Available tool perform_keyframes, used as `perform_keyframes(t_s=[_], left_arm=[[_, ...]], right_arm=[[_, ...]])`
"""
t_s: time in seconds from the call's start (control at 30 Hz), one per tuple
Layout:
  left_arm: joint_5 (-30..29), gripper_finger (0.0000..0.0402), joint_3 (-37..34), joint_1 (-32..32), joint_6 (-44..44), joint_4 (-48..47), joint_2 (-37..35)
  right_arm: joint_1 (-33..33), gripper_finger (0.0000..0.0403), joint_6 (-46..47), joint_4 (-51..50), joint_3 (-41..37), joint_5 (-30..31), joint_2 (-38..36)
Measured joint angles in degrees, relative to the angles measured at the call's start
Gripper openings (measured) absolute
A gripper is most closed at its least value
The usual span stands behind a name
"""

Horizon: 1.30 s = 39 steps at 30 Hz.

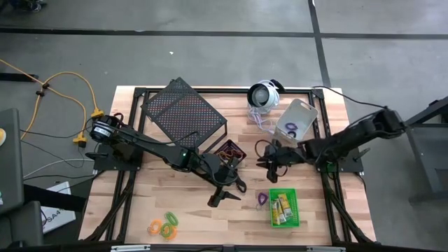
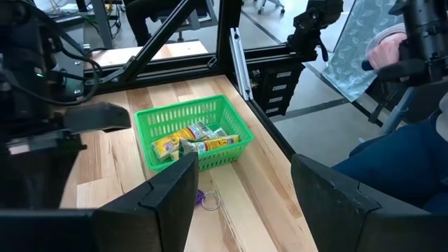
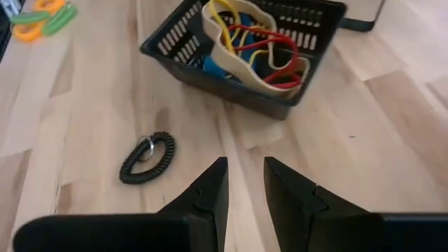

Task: Pick & Place Office Desk Supplies
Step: Put the black spring keychain into the white bin

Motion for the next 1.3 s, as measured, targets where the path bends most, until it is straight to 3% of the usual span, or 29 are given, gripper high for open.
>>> perform_keyframes(t_s=[0.9, 1.17, 1.3], left_arm=[[0.0, 0.0223, 0.0, 0.0, 0.0, 0.4, 0.0], [0.0, 0.0223, 0.0, 0.0, -8.1, 0.4, 0.0], [0.0, 0.0223, 0.0, 0.0, -6.0, 0.4, 0.0]], right_arm=[[2.8, 0.0079, 0.1, 1.4, 0.0, 0.2, 0.4], [2.8, 0.0079, 0.1, 1.5, 0.0, 0.0, 0.4], [2.8, 0.0079, 0.1, 1.5, 0.0, -0.2, 0.4]])
